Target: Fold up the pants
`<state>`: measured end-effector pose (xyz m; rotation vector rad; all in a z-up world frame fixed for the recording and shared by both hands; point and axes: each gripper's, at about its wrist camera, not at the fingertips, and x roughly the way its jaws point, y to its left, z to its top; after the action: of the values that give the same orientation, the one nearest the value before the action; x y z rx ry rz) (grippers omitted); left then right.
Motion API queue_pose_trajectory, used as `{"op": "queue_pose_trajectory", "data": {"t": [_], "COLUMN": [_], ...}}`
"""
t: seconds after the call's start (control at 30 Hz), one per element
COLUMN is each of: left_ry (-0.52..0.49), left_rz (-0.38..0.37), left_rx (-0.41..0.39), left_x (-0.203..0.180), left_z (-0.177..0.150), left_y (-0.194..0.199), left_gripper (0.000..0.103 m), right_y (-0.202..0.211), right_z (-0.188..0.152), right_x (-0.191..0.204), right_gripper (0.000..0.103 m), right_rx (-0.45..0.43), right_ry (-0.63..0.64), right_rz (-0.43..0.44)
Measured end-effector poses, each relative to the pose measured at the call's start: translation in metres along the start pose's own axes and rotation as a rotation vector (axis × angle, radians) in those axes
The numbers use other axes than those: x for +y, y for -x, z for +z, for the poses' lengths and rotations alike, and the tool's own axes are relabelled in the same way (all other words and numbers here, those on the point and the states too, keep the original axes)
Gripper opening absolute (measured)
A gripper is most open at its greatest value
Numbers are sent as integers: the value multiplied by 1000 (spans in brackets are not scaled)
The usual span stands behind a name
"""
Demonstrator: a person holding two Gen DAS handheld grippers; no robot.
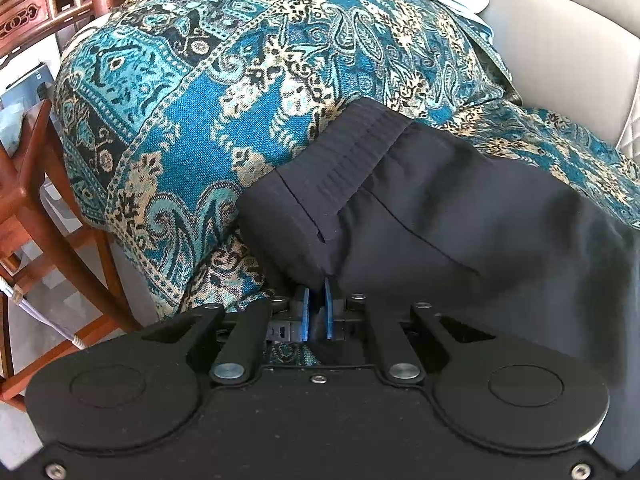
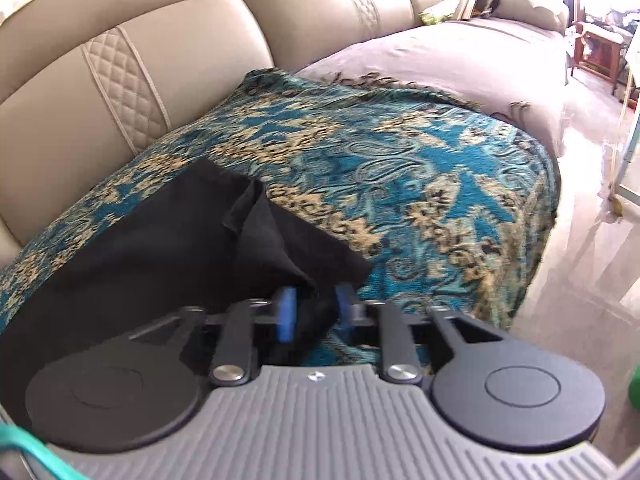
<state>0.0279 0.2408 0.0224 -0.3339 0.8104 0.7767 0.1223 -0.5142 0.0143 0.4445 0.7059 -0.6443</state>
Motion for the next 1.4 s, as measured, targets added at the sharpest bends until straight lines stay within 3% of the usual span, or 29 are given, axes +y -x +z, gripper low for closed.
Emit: {"op": "queue_pose_trajectory", "data": {"t": [0.1,0.27,0.47,0.53,0.57,0.77,0.87,0.93,1.07,1.23,1.4], "left_ry": [-19,-64,-153,-189,-125,-220,-260,-280,-328,-488,-567], "left_rz": [-49,-106,-251,-293,-306,-404,-458,-497,-563,-594,-593], "left_rx": [-15,-119,-214,-216,-213,-175,-176,-161,-162,-221,-169], "left_x": [-2,-14,-40,-52,-58,-95,-116,-132,-168,-233,-294], "left_z": [0,-2,1,-4,-8,-44,-50,-43,-26,-12,0], "left_y": [9,42,80,87,89,101,105,103,101,101,78], "left_gripper": [40,53,71,71,71,64,46,24,19,19,20], "right_y": [9,29,44,46,47,57,68,78,98,109,100], "right_z": [0,-4,-13,-17,-20,-49,-79,-103,-148,-178,-182], "right_x": [-5,7,57,82,95,177,217,240,270,279,269], "right_gripper": [65,76,85,85,85,85,85,85,86,89,95], "right_rx": [-55,-165,-217,-205,-197,-96,-63,-55,-77,-121,-98], "right_ry": [-7,28,120,164,181,285,405,500,680,862,885], "right_rz": [-1,61,247,301,335,582,666,708,782,772,731]}}
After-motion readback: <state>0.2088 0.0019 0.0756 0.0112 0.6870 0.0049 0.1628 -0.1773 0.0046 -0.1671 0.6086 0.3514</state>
